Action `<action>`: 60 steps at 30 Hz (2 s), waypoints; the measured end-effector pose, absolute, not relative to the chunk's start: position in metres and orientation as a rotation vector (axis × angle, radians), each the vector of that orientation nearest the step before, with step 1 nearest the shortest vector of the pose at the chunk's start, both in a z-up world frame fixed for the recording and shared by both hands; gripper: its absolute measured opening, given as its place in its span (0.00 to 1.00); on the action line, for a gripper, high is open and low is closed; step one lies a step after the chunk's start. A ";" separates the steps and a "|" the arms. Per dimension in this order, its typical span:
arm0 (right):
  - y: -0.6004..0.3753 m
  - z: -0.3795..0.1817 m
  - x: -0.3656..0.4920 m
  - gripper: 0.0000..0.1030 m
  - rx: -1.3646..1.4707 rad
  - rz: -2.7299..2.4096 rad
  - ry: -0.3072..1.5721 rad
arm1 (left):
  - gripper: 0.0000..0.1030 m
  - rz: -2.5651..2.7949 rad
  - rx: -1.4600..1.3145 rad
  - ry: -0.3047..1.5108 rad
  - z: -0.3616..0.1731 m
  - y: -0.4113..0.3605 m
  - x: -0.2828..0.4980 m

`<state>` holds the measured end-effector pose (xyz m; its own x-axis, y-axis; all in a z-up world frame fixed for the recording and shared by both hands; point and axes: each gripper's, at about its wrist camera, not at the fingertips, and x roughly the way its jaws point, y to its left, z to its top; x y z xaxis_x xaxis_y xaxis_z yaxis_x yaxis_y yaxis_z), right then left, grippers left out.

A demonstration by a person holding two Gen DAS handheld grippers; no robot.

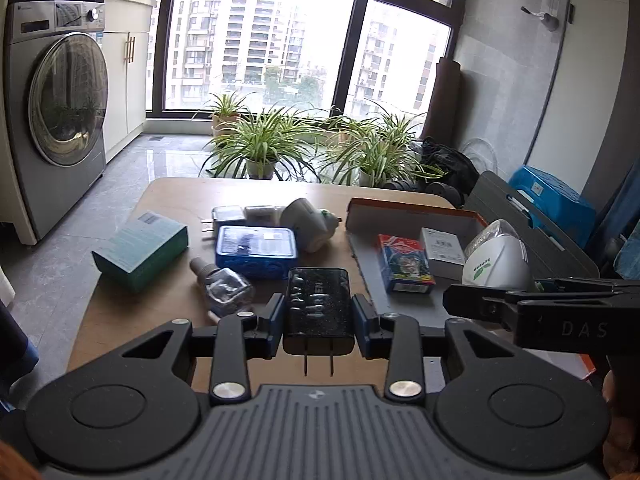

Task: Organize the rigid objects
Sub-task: 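Carry the black adapter and the white diffuser over the gray tray with both tools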

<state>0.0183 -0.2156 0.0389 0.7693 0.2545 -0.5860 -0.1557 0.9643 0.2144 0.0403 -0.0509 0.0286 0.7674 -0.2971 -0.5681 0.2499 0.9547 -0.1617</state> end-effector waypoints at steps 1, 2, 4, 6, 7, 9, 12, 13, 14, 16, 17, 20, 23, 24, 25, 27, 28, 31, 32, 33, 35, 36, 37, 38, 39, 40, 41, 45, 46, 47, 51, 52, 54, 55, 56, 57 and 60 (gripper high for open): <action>-0.224 0.039 0.016 0.77 0.170 0.201 0.659 | 0.35 -0.315 -0.076 0.629 0.029 -0.059 0.040; -0.234 0.039 0.012 0.77 0.184 0.170 0.661 | 0.35 -0.326 -0.073 0.630 0.029 -0.066 0.040; -0.252 0.040 0.007 0.77 0.206 0.123 0.661 | 0.35 -0.356 -0.070 0.642 0.028 -0.082 0.042; -0.266 0.042 0.001 0.77 0.213 0.090 0.657 | 0.35 -0.379 -0.074 0.652 0.027 -0.095 0.044; -0.272 0.043 -0.002 0.77 0.214 0.076 0.653 | 0.35 -0.390 -0.070 0.656 0.027 -0.102 0.046; -0.281 0.046 -0.006 0.77 0.219 0.057 0.650 | 0.35 -0.406 -0.061 0.662 0.026 -0.114 0.048; -0.291 0.046 -0.010 0.77 0.216 0.045 0.639 | 0.35 -0.425 -0.054 0.664 0.026 -0.129 0.051; -0.292 0.046 -0.010 0.77 0.218 0.047 0.637 | 0.35 -0.427 -0.051 0.661 0.026 -0.132 0.052; -0.295 0.044 -0.010 0.77 0.225 0.049 0.635 | 0.35 -0.427 -0.046 0.657 0.026 -0.135 0.051; -0.297 0.042 -0.008 0.77 0.235 0.052 0.631 | 0.35 -0.425 -0.035 0.649 0.027 -0.140 0.049; -0.298 0.040 -0.007 0.77 0.240 0.056 0.632 | 0.35 -0.423 -0.029 0.648 0.027 -0.142 0.049; -0.299 0.035 -0.004 0.77 0.247 0.066 0.636 | 0.35 -0.410 -0.007 0.650 0.026 -0.146 0.049; -0.300 0.032 -0.002 0.77 0.256 0.073 0.638 | 0.35 -0.399 0.004 0.651 0.027 -0.147 0.050; -0.300 0.032 -0.002 0.77 0.256 0.075 0.638 | 0.35 -0.397 0.007 0.652 0.027 -0.148 0.050; -0.300 0.031 -0.001 0.77 0.256 0.076 0.639 | 0.35 -0.394 0.006 0.653 0.027 -0.148 0.050; -0.300 0.031 0.001 0.77 0.256 0.076 0.639 | 0.35 -0.392 0.007 0.654 0.027 -0.150 0.050; -0.300 0.031 0.003 0.77 0.256 0.076 0.639 | 0.35 -0.391 0.010 0.654 0.027 -0.150 0.051; -0.299 0.031 0.007 0.77 0.255 0.080 0.638 | 0.35 -0.395 0.010 0.658 0.026 -0.152 0.051; -0.298 0.031 0.008 0.77 0.253 0.080 0.638 | 0.35 -0.396 0.010 0.658 0.026 -0.152 0.051; -0.298 0.031 0.009 0.77 0.251 0.081 0.638 | 0.35 -0.397 0.010 0.659 0.026 -0.153 0.051; -0.297 0.031 0.010 0.77 0.250 0.082 0.639 | 0.35 -0.399 0.007 0.661 0.025 -0.154 0.051; -0.297 0.031 0.011 0.77 0.250 0.083 0.640 | 0.35 -0.399 0.006 0.661 0.025 -0.154 0.051; -0.297 0.031 0.011 0.77 0.251 0.083 0.639 | 0.35 -0.399 0.008 0.660 0.025 -0.154 0.051; -0.297 0.031 0.011 0.77 0.250 0.084 0.639 | 0.35 -0.400 0.008 0.660 0.025 -0.154 0.051; -0.295 0.031 0.012 0.77 0.249 0.085 0.640 | 0.35 -0.400 0.007 0.659 0.025 -0.154 0.052; -0.295 0.030 0.012 0.77 0.248 0.084 0.641 | 0.35 -0.397 0.006 0.659 0.024 -0.154 0.052; -0.294 0.030 0.013 0.77 0.249 0.085 0.641 | 0.35 -0.395 0.003 0.660 0.024 -0.154 0.052; -0.293 0.031 0.014 0.77 0.247 0.085 0.641 | 0.35 -0.389 -0.005 0.662 0.023 -0.152 0.053; -0.293 0.031 0.014 0.77 0.247 0.085 0.641 | 0.35 -0.388 -0.007 0.662 0.023 -0.152 0.054; -0.293 0.031 0.014 0.77 0.247 0.086 0.642 | 0.35 -0.388 -0.009 0.663 0.023 -0.152 0.054; -0.289 0.032 0.016 0.77 0.245 0.086 0.643 | 0.35 -0.381 -0.016 0.667 0.023 -0.150 0.054; -0.289 0.032 0.016 0.77 0.246 0.087 0.643 | 0.35 -0.381 -0.017 0.667 0.023 -0.150 0.054; -0.288 0.032 0.016 0.77 0.246 0.086 0.642 | 0.35 -0.381 -0.018 0.668 0.023 -0.150 0.054; -0.288 0.032 0.016 0.77 0.245 0.085 0.643 | 0.35 -0.382 -0.019 0.669 0.023 -0.150 0.054; -0.287 0.032 0.016 0.77 0.244 0.085 0.643 | 0.35 -0.383 -0.020 0.668 0.023 -0.149 0.053; -0.287 0.032 0.016 0.77 0.244 0.085 0.643 | 0.35 -0.382 -0.019 0.668 0.023 -0.149 0.053; -0.284 0.033 0.018 0.77 0.245 0.084 0.640 | 0.35 -0.384 -0.022 0.669 0.023 -0.149 0.053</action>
